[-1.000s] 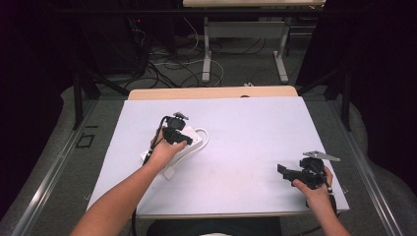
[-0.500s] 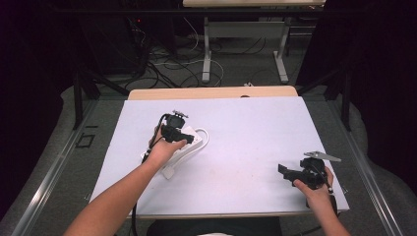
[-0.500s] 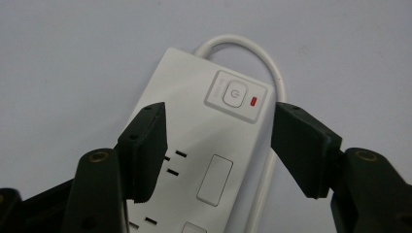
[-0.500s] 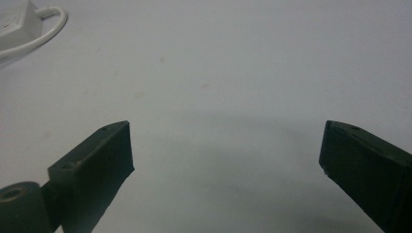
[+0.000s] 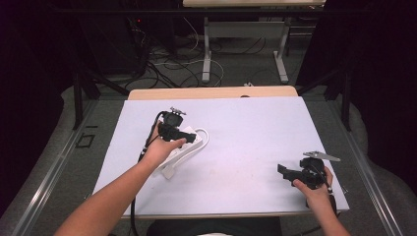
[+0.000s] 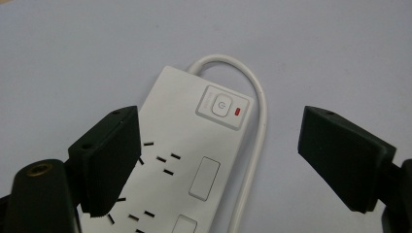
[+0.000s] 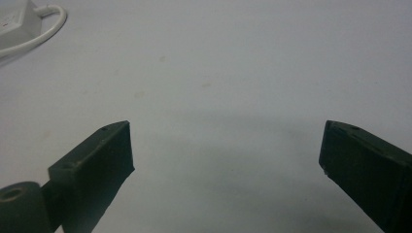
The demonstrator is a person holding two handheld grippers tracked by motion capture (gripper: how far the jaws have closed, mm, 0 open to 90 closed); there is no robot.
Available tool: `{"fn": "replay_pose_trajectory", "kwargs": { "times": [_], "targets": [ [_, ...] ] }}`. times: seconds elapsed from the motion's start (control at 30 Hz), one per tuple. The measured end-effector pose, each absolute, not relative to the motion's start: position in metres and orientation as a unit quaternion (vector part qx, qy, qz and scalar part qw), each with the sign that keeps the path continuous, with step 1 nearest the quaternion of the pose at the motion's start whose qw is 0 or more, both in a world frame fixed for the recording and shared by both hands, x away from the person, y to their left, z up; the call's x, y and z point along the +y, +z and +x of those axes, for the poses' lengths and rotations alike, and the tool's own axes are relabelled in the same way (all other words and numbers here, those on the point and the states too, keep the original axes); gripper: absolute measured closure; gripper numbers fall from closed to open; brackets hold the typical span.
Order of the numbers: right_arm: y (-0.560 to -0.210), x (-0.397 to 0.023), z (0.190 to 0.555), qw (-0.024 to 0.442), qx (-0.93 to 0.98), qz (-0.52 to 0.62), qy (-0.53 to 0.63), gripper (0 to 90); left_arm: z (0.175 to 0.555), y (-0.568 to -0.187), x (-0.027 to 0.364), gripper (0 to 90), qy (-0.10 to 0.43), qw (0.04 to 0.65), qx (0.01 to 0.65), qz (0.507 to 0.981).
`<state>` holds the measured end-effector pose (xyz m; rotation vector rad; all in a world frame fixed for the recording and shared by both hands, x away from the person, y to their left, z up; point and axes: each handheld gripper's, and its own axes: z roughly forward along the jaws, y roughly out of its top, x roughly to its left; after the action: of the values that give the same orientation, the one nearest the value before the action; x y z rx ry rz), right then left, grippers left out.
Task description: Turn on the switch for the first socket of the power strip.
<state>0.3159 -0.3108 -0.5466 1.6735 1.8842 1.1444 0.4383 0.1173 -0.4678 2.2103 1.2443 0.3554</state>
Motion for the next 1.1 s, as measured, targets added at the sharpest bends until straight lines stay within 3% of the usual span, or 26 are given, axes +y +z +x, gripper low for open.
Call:
{"fn": "replay_pose_trajectory", "kwargs": {
  "times": [0.17,1.1],
  "targets": [
    [-0.546,-0.312,0.316,0.188,0.670,0.593,0.406,4.6,0.435,-0.461,0.120,0.0,0.135,0.290,0.466,0.825],
    [-0.546,-0.312,0.315,0.190,0.669,0.593,0.406,4.6,0.400,-0.430,0.152,0.8,0.133,0.349,0.466,0.802]
  ]
}}
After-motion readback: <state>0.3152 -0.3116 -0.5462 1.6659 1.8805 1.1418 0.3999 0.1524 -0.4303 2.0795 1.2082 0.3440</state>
